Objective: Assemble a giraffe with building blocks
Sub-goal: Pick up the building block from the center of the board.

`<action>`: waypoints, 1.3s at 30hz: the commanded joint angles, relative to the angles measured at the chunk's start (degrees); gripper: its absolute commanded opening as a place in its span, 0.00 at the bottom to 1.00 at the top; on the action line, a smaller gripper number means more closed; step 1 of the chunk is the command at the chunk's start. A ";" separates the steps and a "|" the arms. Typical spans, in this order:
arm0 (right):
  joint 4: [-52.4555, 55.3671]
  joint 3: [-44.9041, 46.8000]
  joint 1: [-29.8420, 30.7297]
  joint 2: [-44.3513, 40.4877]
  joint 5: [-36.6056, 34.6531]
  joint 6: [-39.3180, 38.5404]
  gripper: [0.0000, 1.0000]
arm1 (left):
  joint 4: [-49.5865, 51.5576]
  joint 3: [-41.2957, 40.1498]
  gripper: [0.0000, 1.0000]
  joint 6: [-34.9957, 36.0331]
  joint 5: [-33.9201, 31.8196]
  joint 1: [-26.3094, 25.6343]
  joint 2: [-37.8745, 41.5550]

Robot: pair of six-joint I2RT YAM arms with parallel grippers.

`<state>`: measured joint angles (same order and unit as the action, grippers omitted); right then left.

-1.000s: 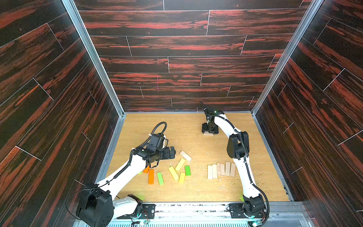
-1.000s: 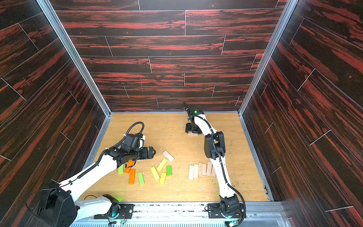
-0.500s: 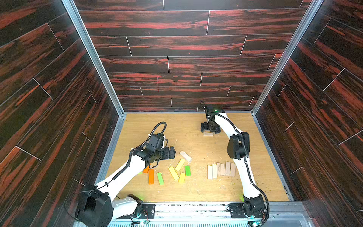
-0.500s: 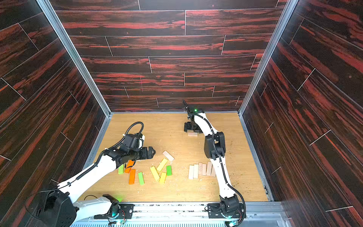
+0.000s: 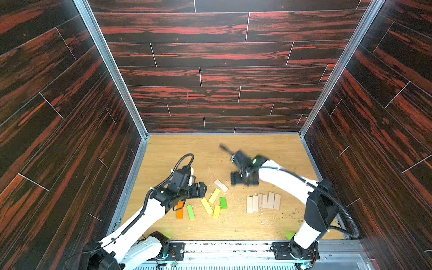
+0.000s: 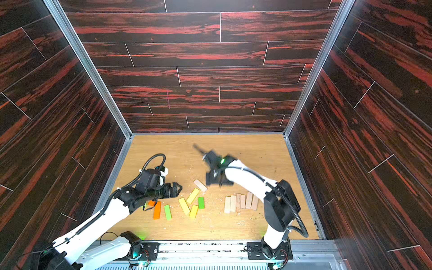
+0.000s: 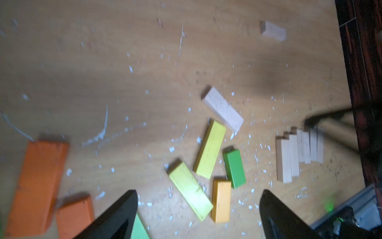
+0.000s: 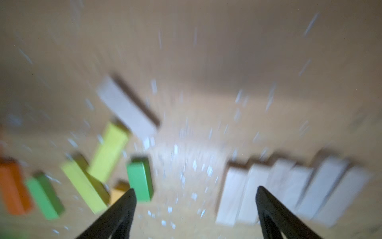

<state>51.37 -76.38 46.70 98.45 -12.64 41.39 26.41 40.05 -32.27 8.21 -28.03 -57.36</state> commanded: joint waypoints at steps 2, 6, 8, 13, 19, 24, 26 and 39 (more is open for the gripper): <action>-3.75 7.10 3.84 -3.27 0.83 11.58 0.89 | -0.21 -2.26 0.94 -2.47 2.63 -0.55 3.35; -6.23 11.62 4.54 -4.56 1.93 14.56 0.87 | -0.82 -3.92 0.93 -3.72 2.83 -1.39 4.20; -6.55 12.80 4.54 -4.92 1.35 15.03 0.87 | -0.76 -4.06 0.93 -4.07 2.46 -2.15 4.16; -7.01 15.24 4.54 -4.76 1.31 15.87 0.87 | -1.78 -4.01 0.93 -4.46 2.85 -3.76 2.97; -7.51 17.52 4.24 -4.40 0.58 16.61 0.87 | -5.73 -4.85 0.93 -6.04 5.23 -4.35 1.32; -8.36 19.70 3.17 -4.63 0.41 17.06 0.87 | -5.72 -4.04 0.93 -5.57 5.60 -4.68 0.30; -8.95 20.54 2.67 -4.74 0.47 17.31 0.87 | -5.67 -3.76 0.93 -5.35 5.79 -4.96 -0.23; -10.43 17.62 2.76 -1.92 1.84 15.67 0.83 | -7.17 -3.23 0.93 -5.19 5.36 -6.54 -2.13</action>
<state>41.74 -57.14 49.17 95.29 -11.18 56.75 20.12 35.97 -37.56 13.54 -34.41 -59.53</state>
